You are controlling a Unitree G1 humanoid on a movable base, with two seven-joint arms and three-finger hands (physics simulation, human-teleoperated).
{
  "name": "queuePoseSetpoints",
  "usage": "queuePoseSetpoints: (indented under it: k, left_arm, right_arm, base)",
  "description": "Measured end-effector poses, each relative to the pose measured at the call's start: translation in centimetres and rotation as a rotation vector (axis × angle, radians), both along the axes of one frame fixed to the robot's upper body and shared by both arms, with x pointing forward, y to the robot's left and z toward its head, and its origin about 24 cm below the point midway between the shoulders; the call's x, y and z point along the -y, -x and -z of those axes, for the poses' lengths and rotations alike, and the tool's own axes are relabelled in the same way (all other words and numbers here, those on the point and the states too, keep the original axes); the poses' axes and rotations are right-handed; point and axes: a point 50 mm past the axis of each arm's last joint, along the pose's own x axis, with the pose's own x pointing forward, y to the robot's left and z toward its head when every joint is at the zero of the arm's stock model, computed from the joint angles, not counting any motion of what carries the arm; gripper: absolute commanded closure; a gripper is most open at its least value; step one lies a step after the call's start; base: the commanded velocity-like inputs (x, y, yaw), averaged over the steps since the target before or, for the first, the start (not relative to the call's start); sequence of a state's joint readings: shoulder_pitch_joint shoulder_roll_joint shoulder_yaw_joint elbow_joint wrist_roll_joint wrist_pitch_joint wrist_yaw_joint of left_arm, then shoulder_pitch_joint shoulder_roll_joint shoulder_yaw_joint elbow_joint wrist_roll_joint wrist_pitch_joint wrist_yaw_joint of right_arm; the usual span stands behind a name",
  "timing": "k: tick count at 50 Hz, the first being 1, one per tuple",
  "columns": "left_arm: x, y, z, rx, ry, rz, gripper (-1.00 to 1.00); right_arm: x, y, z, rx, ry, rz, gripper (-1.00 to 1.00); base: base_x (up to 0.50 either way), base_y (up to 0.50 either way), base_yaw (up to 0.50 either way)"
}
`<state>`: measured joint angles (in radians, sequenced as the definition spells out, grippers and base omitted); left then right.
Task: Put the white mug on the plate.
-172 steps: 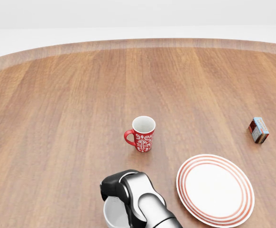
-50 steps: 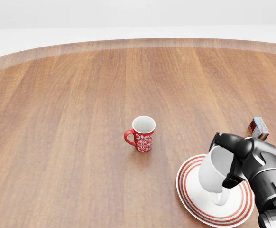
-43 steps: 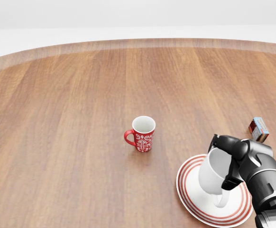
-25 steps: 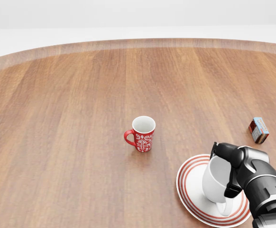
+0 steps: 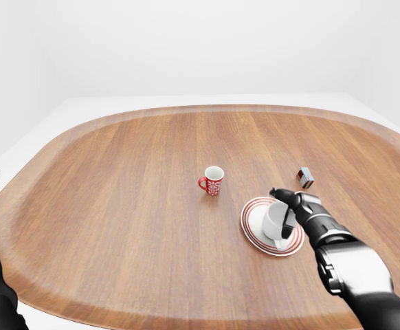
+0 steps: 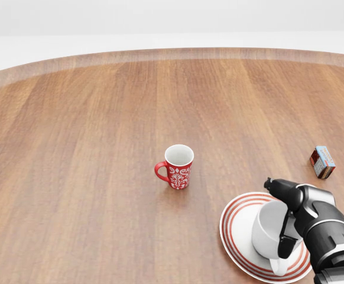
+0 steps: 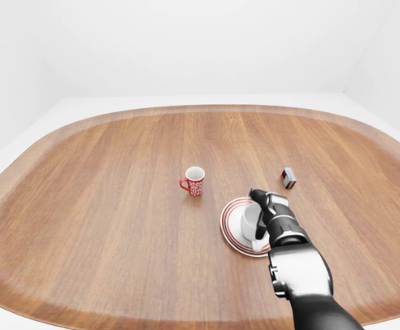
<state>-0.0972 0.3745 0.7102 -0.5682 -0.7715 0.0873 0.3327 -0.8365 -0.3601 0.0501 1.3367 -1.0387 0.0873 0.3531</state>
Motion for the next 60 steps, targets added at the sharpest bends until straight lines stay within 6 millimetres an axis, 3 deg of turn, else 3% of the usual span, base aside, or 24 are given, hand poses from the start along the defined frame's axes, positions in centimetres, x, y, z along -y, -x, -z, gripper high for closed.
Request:
queuePoseSetpoints:
  k: [12, 20, 25, 33, 37, 48, 60]
  left_arm:
    - [0.0, 0.0, 0.0, 0.002, 0.0, -0.001, -1.0]
    - [0.0, 0.0, 0.0, 0.001, 0.0, -0.002, -1.0]
    - [0.0, 0.0, 0.0, 0.0, -0.001, -0.003, -1.0]
    - [-0.1, 0.0, 0.0, -0.002, -0.001, -0.005, -1.0]
    - [-0.1, 0.0, 0.1, -0.004, -0.002, -0.005, -1.0]
    - [0.0, 0.1, 0.0, -0.002, -0.004, -0.004, -1.0]
    - [0.1, 0.1, 0.0, 0.001, -0.006, -0.003, -1.0]
  right_arm:
    - [0.0, -0.1, -0.1, 0.006, -0.014, 0.005, -1.0]
    - [-0.9, 0.0, -0.1, -0.112, -0.032, -0.051, -1.0]
    - [-1.5, 0.0, -0.9, -0.219, 0.049, -0.152, -1.0]
    - [-2.8, 0.8, -2.4, -0.052, 0.308, -0.286, -1.0]
    - [-3.4, 1.4, -4.5, 0.083, 0.427, -0.303, -1.0]
    - [-4.8, 3.3, -13.5, 0.49, 0.658, -0.224, -1.0]
    - [-6.0, 5.6, -21.9, 0.821, 0.918, -0.203, -1.0]
  base:
    - [0.0, 0.0, 0.0]
    - [0.0, 0.0, 0.0]
    - [0.0, 0.0, 0.0]
    - [0.0, 0.0, 0.0]
    - [0.0, 0.0, 0.0]
    - [0.0, 0.0, 0.0]
    - [0.0, 0.0, 0.0]
